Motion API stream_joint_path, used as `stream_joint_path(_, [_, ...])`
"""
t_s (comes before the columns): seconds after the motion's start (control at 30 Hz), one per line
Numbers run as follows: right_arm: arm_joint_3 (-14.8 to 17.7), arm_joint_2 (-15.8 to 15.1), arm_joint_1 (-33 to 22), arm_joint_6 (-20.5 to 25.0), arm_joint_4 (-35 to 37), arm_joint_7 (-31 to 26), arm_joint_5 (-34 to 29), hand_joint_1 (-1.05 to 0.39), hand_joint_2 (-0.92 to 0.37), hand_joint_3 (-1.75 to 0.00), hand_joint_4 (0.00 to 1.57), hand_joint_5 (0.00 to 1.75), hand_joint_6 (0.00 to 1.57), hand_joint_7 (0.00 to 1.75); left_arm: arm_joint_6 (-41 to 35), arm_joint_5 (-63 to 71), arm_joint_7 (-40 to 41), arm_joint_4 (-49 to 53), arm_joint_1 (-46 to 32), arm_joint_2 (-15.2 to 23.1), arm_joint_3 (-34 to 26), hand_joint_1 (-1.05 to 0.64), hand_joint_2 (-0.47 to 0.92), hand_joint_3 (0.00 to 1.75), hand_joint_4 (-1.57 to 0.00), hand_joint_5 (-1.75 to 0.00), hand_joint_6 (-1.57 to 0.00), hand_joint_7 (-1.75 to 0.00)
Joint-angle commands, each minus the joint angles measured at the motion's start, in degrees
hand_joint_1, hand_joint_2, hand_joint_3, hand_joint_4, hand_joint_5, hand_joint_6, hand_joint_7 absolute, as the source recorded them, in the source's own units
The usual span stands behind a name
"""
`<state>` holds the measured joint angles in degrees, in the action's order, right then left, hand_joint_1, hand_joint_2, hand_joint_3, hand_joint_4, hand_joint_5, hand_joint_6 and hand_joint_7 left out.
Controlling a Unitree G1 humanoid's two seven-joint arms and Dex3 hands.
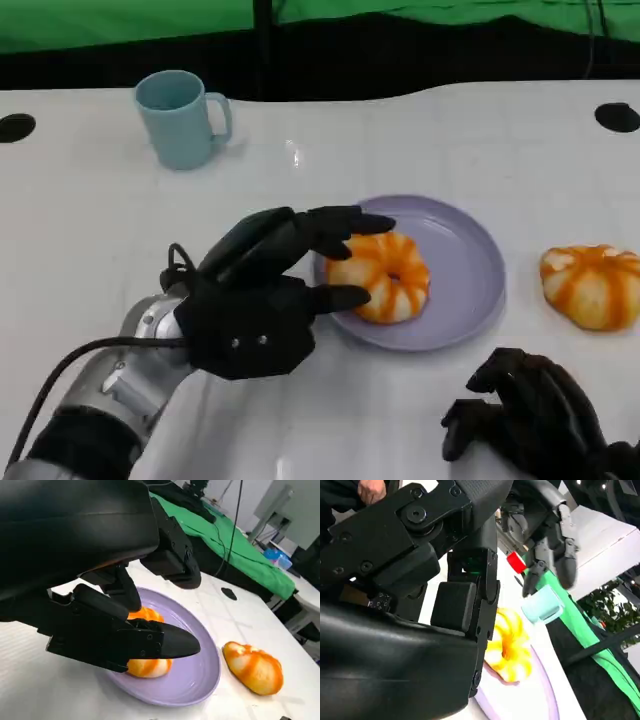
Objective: Grasp the bread from the table and place it into the plate.
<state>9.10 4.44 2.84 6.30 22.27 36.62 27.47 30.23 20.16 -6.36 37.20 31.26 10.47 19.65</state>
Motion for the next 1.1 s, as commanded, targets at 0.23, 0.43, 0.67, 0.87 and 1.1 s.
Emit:
stream_joint_path(0.23, [0.16, -0.34, -0.14, 0.24, -0.60, -0.06, 0.58, -1.05, -0.71, 0.00, 1.57, 0.73, 1.57, 0.39, 1.08, -0.58, -0.84, -0.17, 0.20, 0.17, -0.97, -0.60, 0.92, 0.37, -0.55, -0.92, -0.64, -0.23])
stream_joint_path(0.43, [0.16, -0.34, -0.14, 0.24, -0.60, -0.06, 0.58, -1.05, -0.71, 0.00, 1.57, 0.73, 1.57, 0.39, 1.09, -0.55, -0.90, -0.17, 0.19, 0.15, -1.04, -0.60, 0.92, 0.37, -0.55, -0.94, -0.64, -0.23])
stream_joint_path(0.67, [0.38, -0.73, -0.23, 0.79, -0.74, 0.64, 0.99, -1.03, -0.70, 0.00, 1.57, 0.73, 1.57, 0.39, -5.32, -42.68, -21.45, -14.76, -25.68, -5.91, -13.05, -0.65, 0.92, 0.38, -0.74, -1.73, -0.52, -1.69])
stream_joint_path(0.87, [0.35, -0.83, -0.17, 0.60, -0.55, 0.99, 0.89, -1.03, -0.71, 0.00, 1.57, 0.73, 1.57, 0.38, -10.67, -48.17, -27.28, -18.49, -28.75, -6.72, -15.60, -0.65, 0.92, 0.33, -0.79, -1.75, -0.56, -1.75])
stream_joint_path(1.1, [0.14, -0.81, -0.08, 0.79, -1.04, 0.40, 0.76, -1.04, -0.71, 0.00, 1.57, 0.74, 1.57, 0.38, -24.69, -58.59, -32.22, -26.38, -34.25, -7.91, -19.64, -0.70, 0.92, 0.23, -0.93, -1.75, -0.68, -1.75])
